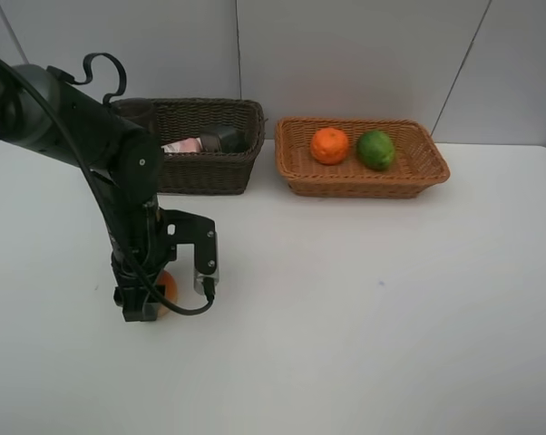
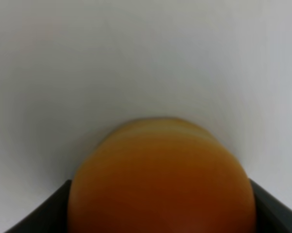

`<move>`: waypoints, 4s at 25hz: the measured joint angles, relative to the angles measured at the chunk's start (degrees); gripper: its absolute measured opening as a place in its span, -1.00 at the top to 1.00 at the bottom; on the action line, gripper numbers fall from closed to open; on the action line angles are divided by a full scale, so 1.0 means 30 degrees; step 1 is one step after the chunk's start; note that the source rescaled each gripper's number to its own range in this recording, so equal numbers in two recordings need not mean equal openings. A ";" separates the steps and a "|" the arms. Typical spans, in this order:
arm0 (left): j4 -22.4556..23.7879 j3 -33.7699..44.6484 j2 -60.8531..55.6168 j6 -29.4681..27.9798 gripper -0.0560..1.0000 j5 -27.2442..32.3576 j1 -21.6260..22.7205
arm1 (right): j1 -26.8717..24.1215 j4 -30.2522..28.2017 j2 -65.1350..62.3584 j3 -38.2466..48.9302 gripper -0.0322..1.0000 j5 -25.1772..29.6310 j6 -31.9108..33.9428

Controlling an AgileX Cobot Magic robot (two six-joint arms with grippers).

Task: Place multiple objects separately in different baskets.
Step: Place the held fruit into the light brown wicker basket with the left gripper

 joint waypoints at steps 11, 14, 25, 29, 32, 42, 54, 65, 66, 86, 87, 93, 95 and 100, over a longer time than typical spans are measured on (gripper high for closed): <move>0.0049 0.0000 0.0000 0.0000 -0.57 0.0126 0.0000 | 0.0000 0.0000 0.0000 0.0000 -0.93 0.0000 0.0013; 0.0049 0.0000 0.0000 0.0000 -0.57 0.0126 0.0000 | 0.0000 0.0000 0.0000 0.0000 -0.93 0.0000 0.0013; 0.0049 0.0000 0.0000 0.0000 -0.57 0.0054 0.0000 | 0.0000 0.0000 0.0000 0.0000 -0.93 0.0000 0.0013; 0.0065 -0.0085 -0.0140 0.0000 -0.57 -0.0173 0.0000 | 0.0000 0.0000 0.0000 0.0000 -0.93 0.0000 0.0013; 0.0089 -0.0564 -0.0486 0.0000 -0.57 -0.0189 0.0000 | 0.0000 0.0000 0.0000 0.0000 -0.93 0.0000 0.0013; -0.2155 -0.4588 -0.0880 -0.0439 -0.57 -0.0628 0.0000 | 0.0000 0.0000 0.0000 0.0000 -0.93 0.0000 0.0013; -0.6450 -0.7294 -0.0859 -0.0654 -0.57 -0.9310 -0.0492 | 0.0000 0.0000 0.0000 0.0000 -0.93 0.0000 0.0013; -0.6160 -1.2777 0.3605 -0.6364 -0.57 -1.0798 -0.1169 | 0.0000 0.0000 0.0000 0.0000 -0.93 0.0000 0.0013; -0.5978 -1.3405 0.4052 -0.6873 -0.57 -1.0578 -0.1258 | 0.0000 0.0000 0.0000 0.0000 -0.93 0.0000 0.0013; -0.1919 -2.0521 0.9473 -1.4499 -0.57 -0.7800 -0.1520 | 0.0000 -0.0018 0.0000 0.0000 -0.93 0.0000 0.0013; -0.1919 -2.0521 0.9473 -1.4549 -0.57 -0.7836 -0.1520 | 0.0000 -0.0018 0.0000 0.0000 -0.93 0.0000 0.0013; -0.1919 -2.0586 0.9473 -1.4681 -0.57 -0.7816 -0.1520 | 0.0000 -0.0018 0.0000 0.0000 -0.93 0.0000 0.0013; -0.1919 -2.0586 0.9473 -1.4681 -0.57 -0.7670 -0.1520 | 0.0000 -0.0018 0.0000 0.0000 -0.93 0.0000 0.0013; -0.1919 -2.0586 0.9473 -1.4681 -0.61 -0.7713 -0.1520 | 0.0000 0.0000 0.0000 0.0000 -0.93 0.0000 0.0013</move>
